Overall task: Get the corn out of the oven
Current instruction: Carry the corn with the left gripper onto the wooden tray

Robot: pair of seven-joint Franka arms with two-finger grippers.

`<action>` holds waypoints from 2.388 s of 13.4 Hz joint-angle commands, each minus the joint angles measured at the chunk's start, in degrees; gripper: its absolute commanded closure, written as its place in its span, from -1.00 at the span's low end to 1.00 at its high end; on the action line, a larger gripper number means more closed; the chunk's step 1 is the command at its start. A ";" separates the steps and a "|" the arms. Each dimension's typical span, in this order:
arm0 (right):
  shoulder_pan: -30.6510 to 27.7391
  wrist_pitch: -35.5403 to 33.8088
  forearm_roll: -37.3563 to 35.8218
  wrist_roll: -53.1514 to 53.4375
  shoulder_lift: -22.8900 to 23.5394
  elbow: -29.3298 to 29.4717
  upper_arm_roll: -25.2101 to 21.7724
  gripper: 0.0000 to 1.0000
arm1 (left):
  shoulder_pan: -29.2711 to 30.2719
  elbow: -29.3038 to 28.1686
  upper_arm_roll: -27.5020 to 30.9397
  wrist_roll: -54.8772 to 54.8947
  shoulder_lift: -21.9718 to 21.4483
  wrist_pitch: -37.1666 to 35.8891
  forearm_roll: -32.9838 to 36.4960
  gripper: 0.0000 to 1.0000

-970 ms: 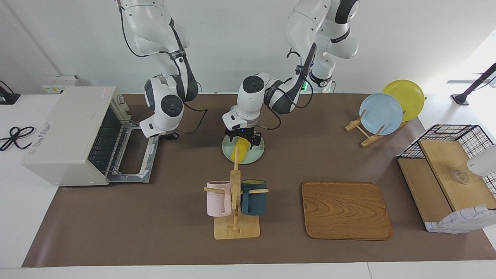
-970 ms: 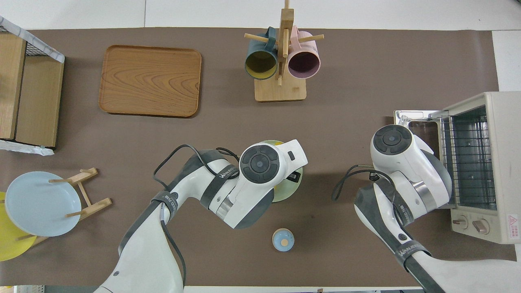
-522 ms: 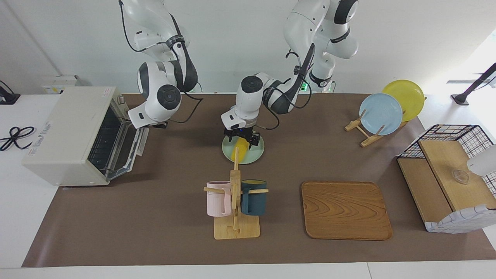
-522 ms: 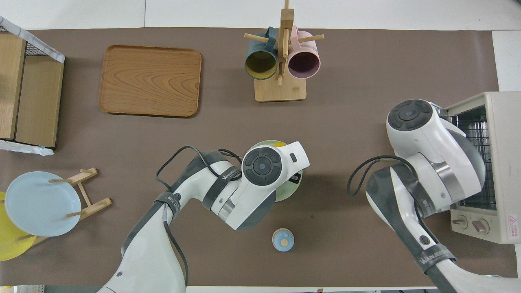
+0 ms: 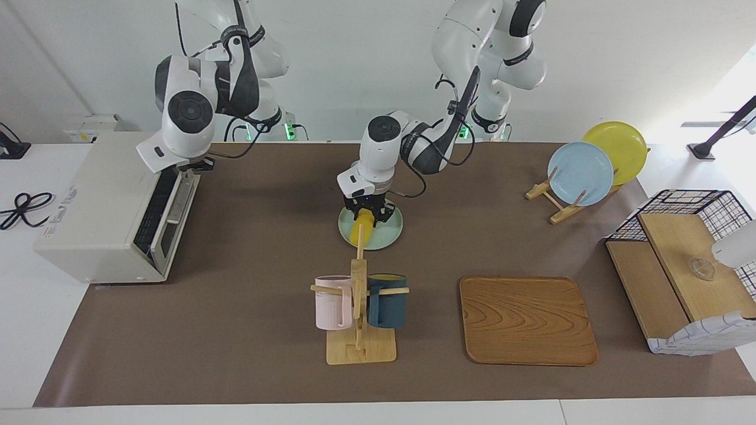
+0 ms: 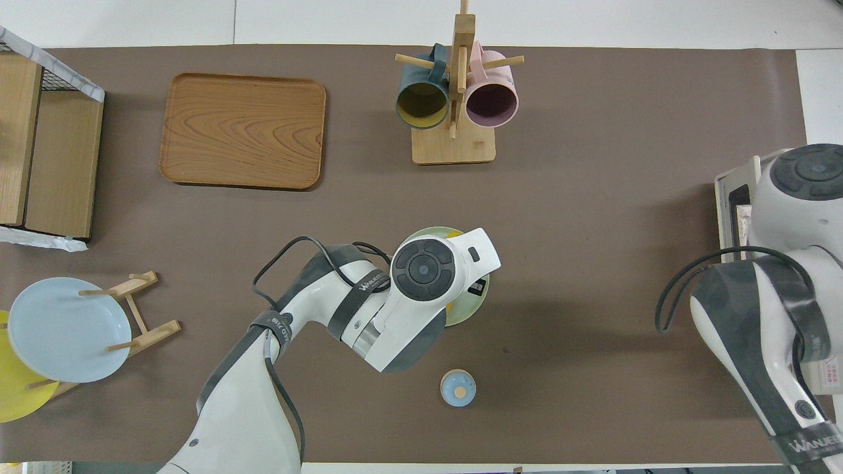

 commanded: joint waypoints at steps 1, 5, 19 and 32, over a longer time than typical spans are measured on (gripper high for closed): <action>-2.11 0.31 -0.90 -3.41 -1.05 -0.89 0.55 1.00 | 0.25 0.30 1.17 -2.66 -2.01 -2.66 0.74 1.00; -2.02 0.31 -0.11 -6.14 -2.71 -0.02 0.55 1.00 | 9.20 0.39 1.17 -1.78 -13.52 -18.39 0.21 1.00; -2.29 -5.32 26.44 -7.90 -0.35 19.22 0.55 -1.00 | 38.22 30.97 1.26 3.57 14.76 -14.30 0.82 1.00; -1.05 -9.54 24.42 -7.90 5.46 29.78 1.25 -1.00 | 38.05 22.89 1.26 15.27 13.53 -3.30 1.62 -1.00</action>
